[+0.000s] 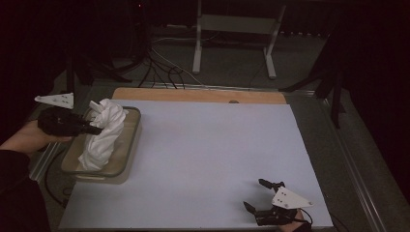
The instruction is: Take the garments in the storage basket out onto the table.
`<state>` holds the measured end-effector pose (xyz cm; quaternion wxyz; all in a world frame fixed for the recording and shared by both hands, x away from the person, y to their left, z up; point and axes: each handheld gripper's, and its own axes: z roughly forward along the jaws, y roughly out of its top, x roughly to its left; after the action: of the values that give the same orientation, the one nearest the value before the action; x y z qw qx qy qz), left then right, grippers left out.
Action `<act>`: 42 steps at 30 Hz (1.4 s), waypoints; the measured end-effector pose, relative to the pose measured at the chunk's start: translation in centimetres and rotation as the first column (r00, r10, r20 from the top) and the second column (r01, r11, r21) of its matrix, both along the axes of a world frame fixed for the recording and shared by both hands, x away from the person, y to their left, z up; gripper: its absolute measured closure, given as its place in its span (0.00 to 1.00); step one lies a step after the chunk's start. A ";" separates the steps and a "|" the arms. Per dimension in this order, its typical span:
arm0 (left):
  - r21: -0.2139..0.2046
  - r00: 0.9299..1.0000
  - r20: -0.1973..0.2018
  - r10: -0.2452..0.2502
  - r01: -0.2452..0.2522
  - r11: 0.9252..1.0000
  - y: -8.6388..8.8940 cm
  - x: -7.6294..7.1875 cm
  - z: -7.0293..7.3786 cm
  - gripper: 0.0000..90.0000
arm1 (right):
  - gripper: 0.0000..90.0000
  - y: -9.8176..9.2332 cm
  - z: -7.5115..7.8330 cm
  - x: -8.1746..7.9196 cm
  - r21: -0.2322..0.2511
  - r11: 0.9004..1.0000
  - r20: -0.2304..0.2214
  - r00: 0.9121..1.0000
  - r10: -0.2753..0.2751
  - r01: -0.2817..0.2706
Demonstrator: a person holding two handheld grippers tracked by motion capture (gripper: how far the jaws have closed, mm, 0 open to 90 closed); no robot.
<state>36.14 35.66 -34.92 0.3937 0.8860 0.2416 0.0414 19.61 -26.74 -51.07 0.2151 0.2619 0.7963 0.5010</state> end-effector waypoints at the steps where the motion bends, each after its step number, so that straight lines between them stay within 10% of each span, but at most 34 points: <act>1: -0.007 1.000 0.003 -0.007 0.007 1.000 0.1 -0.1 0.2 0.87 | 0.11 0.0 0.0 0.0 0.000 1.000 -0.001 1.000 -0.003 0.003; 42: -0.199 0.989 0.137 -0.053 0.080 0.977 0.9 -2.5 11.5 0.87 | 0.11 0.1 0.0 -0.1 0.006 1.000 -0.010 1.000 0.001 -0.001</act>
<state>33.67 36.55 -23.38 0.4987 0.8439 0.1880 0.0613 19.48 -26.64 -51.06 0.2103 0.2647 0.7960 0.5020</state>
